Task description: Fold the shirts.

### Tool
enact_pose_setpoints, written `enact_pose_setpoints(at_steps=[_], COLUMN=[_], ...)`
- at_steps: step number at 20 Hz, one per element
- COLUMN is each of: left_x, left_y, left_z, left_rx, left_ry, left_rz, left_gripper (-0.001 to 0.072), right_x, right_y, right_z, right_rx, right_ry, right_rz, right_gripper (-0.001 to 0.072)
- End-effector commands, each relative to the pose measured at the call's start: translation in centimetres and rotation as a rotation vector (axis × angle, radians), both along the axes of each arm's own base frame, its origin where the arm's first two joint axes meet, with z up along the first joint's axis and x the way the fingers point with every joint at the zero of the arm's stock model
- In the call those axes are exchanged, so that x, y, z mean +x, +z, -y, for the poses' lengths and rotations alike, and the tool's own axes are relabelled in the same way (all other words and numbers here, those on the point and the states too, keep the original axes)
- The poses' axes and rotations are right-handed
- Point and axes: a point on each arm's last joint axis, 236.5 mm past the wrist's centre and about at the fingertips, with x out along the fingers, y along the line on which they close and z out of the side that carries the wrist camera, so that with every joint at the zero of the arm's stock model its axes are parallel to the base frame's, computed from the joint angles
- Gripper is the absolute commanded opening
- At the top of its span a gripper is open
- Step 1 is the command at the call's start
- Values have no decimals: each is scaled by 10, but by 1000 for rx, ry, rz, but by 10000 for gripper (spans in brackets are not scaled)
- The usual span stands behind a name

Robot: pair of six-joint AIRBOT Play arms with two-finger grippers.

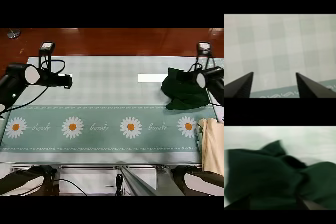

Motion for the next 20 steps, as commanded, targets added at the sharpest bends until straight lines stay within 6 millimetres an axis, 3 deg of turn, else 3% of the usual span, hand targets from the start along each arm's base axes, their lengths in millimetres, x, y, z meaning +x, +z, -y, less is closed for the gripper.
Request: enact_pose_setpoints(at_steps=[1, 5, 9, 11, 14, 15, 17, 19, 20], left_x=[34, 42, 26, 17, -11, -24, -50, -66, -72], left_y=[24, 24, 5, -2, -21, -27, -33, -26, -21], left_z=[-12, -24, -27, -30, -25, -26, -48, -74, -81], left_rx=[23, 18, 24, 31, 49, 58, 120, 103, 81], left_ry=[-16, 18, 26, 28, 4, 0, -1, 86, 112], left_rz=[176, 195, 94, 43, -95, -155, -282, -362, -376], left_gripper=[705, 704, 703, 703, 703, 704, 703, 703, 703], right_x=[-6, -1, 18, 8, -3, -4, 8, 35, 46], right_y=[-14, -47, -88, -109, -114, -107, -73, -1, 47], right_z=[66, 92, 66, 57, 40, 32, 16, 6, -1], right_rx=[44, 143, 274, 307, 359, 385, 420, 440, 450], right_ry=[-162, -254, -213, -192, -150, -125, -24, 41, 70], right_rz=[19, 7, -103, -239, -342, -361, -338, -186, -76], right_gripper=[636, 635, 628, 579, 80, 28, 28, 28, 28])
